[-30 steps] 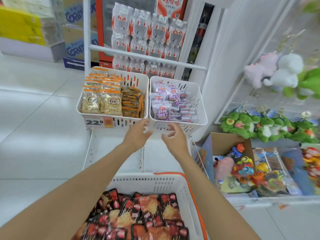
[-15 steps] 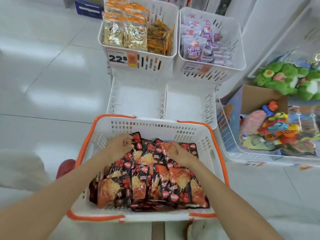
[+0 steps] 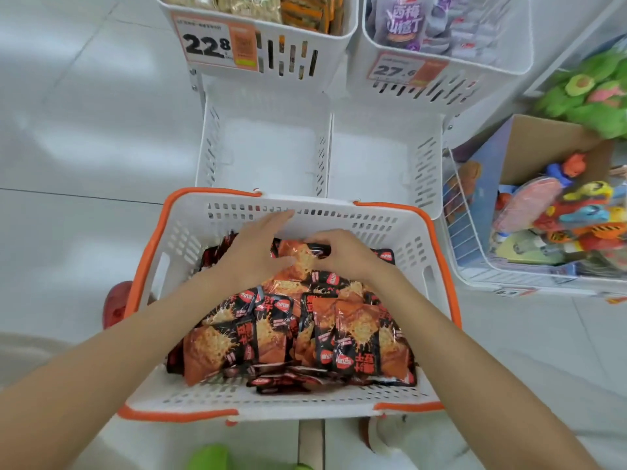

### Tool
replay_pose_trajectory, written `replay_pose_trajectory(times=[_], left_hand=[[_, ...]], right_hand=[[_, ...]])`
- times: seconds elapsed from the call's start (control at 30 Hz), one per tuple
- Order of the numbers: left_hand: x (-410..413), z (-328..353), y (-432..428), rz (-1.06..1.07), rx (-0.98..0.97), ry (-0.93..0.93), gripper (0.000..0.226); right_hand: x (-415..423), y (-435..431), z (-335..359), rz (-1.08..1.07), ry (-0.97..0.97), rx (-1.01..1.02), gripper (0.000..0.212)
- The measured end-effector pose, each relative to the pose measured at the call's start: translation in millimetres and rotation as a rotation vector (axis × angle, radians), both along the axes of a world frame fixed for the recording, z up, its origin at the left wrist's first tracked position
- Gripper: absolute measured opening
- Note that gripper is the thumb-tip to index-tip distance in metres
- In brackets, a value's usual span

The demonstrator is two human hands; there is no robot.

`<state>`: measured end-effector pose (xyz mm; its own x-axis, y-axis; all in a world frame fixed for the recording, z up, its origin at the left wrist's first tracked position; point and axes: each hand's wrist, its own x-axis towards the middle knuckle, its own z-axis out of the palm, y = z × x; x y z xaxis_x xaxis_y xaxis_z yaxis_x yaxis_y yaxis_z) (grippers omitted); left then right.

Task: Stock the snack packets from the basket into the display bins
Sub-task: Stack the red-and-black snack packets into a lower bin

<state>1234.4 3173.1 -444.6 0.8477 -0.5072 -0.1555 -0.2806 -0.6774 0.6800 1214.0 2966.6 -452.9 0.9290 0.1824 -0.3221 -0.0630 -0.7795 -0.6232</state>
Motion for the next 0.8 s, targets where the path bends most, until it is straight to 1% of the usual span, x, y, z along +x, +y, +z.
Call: replay_pose_trajectory(times=[0.03,0.07,0.13,0.17,0.2,0.23,0.27,0.3,0.33,0.37,0.4,0.43,0.47,0.5,0.57,0.6,0.67,0.7,0.73,0.8], left_hand=[[2.3,-1.2,0.4,-0.018,0.027,0.001,0.07],[2.8,-1.6,4.3,0.004,0.055,0.012,0.06],[3.7,-13.2,21.9,0.148,0.093,0.052,0.035],[4.1,-19.3,33.5,0.245,0.065,0.123,0.03],[3.1,-22.4,44.7,0.341,-0.025,0.244,0.029],[1.7,-25.0,54.3,0.427,-0.154,0.377,0.032],[-0.8,-24.7,62.2,0.489,-0.254,0.488,0.036],[-1.9,-25.7,69.4,0.528,-0.325,0.562,0.041],[-3.8,-26.3,74.8,0.532,-0.345,0.598,0.045],[-5.2,-28.6,79.3,0.517,-0.347,0.623,0.047],[-7.4,-29.7,83.2,0.495,-0.342,0.646,0.048],[-8.8,-33.0,86.4,0.499,-0.34,0.673,0.048],[-10.7,-33.7,87.4,0.515,-0.345,0.691,0.047],[-11.2,-35.0,87.9,0.534,-0.355,0.697,0.046],[-12.4,-30.3,82.0,0.551,-0.405,0.673,0.042],[-12.5,-26.3,76.8,0.538,-0.409,0.629,0.045],[-13.2,-16.7,61.3,0.44,-0.379,0.583,0.066],[-14.3,-13.0,50.7,0.378,-0.371,0.614,0.075],[-16.7,-9.7,37.8,0.318,-0.37,0.661,0.075],[-22.5,-7.0,13.3,0.222,-0.368,0.716,0.05]], right_hand=[[3.0,8.2,8.1,0.012,-0.015,0.039,0.047],[4.0,14.1,14.1,-0.017,-0.041,0.081,0.046],[2.1,13.4,8.7,-0.16,-0.091,0.123,0.05],[-0.2,8.7,-1.1,-0.236,-0.077,0.118,0.055],[-3.6,5.0,-11.0,-0.292,-0.015,0.11,0.064],[-8.1,4.0,-21.8,-0.318,0.089,0.11,0.076],[-12.5,6.2,-32.7,-0.305,0.19,0.092,0.09],[-15.2,10.3,-44.2,-0.263,0.245,0.029,0.1],[-17.1,14.9,-53.4,-0.212,0.249,-0.061,0.103],[-17.5,19.9,-59.5,-0.178,0.212,-0.132,0.097],[-16.8,24.0,-61.0,-0.163,0.164,-0.146,0.084],[-15.2,26.9,-58.9,-0.172,0.141,-0.089,0.068],[-13.6,28.5,-50.8,-0.203,0.141,0.018,0.054],[-10.7,27.3,-40.3,-0.241,0.136,0.123,0.045],[-4.0,21.2,-9.0,-0.296,0.08,0.285,0.037],[-0.5,19.2,9.6,-0.3,0.04,0.319,0.034],[2.4,16.2,34.4,-0.246,-0.025,0.323,0.024],[0.0,15.7,40.5,-0.227,-0.03,0.328,0.022],[-5.5,16.3,42.9,-0.226,-0.026,0.332,0.023],[-18.7,17.7,41.4,-0.258,-0.032,0.338,0.028]])
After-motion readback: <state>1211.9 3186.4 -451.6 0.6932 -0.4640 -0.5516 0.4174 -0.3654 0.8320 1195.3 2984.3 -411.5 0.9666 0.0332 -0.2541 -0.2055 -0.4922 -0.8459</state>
